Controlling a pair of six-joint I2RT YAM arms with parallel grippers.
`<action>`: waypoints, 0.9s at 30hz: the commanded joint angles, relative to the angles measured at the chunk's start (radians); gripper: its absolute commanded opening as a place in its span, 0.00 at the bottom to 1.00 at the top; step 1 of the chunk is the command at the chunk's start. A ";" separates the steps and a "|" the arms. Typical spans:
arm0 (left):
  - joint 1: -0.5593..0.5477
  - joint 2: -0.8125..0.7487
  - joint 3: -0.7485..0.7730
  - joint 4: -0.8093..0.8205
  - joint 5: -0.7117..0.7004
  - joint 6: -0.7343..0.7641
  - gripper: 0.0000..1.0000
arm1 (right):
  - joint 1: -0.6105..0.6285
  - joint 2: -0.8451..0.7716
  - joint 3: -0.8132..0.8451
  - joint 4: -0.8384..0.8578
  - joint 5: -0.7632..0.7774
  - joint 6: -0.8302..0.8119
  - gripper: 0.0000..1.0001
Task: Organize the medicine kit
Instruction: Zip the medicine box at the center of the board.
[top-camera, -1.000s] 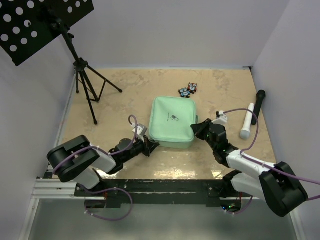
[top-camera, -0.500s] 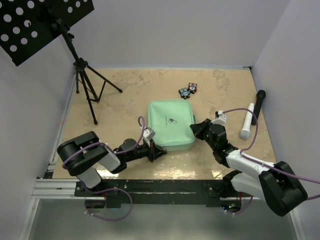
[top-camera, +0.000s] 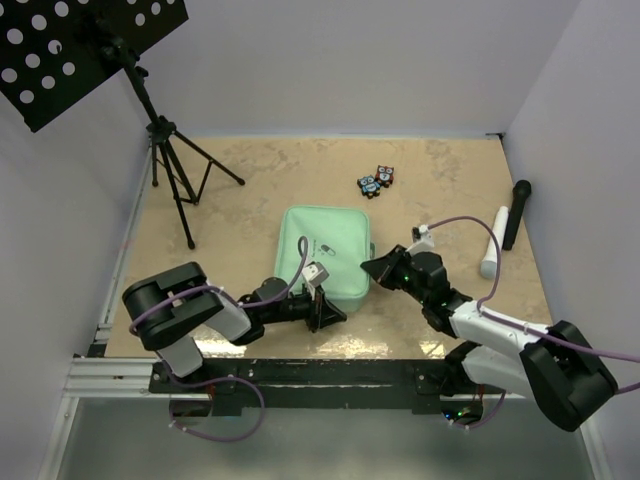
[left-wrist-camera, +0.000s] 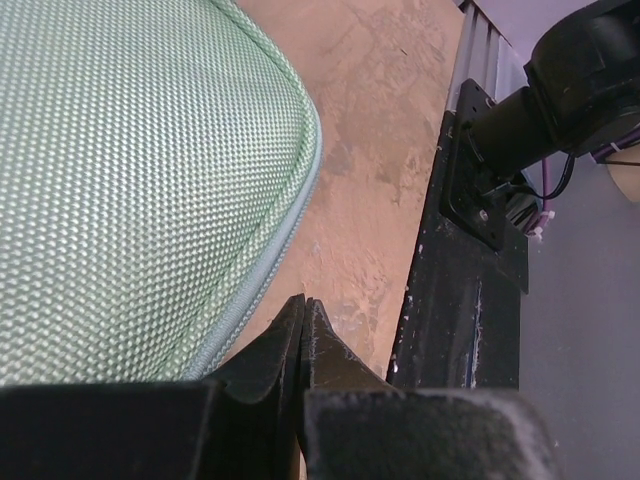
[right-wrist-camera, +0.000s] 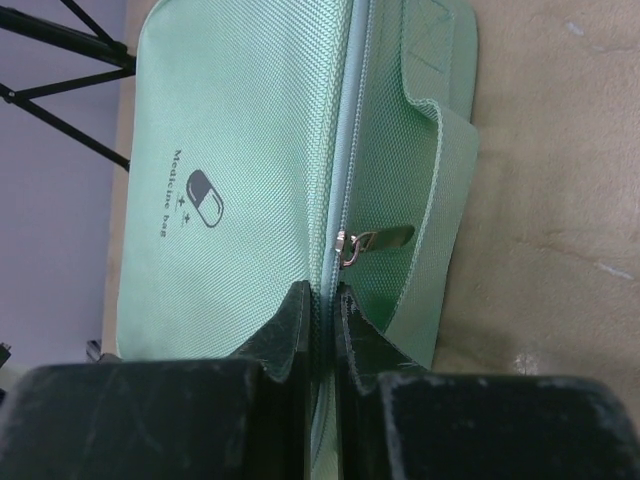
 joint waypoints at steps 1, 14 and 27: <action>0.021 -0.137 -0.011 -0.099 -0.093 0.036 0.00 | 0.037 -0.053 0.002 -0.100 -0.210 0.001 0.00; 0.059 -0.753 0.124 -0.879 -0.408 0.162 0.53 | 0.037 -0.123 0.118 -0.338 -0.109 -0.161 0.46; 0.424 -0.735 0.246 -1.338 -0.461 -0.028 0.84 | 0.036 -0.027 0.195 -0.377 -0.018 -0.202 0.47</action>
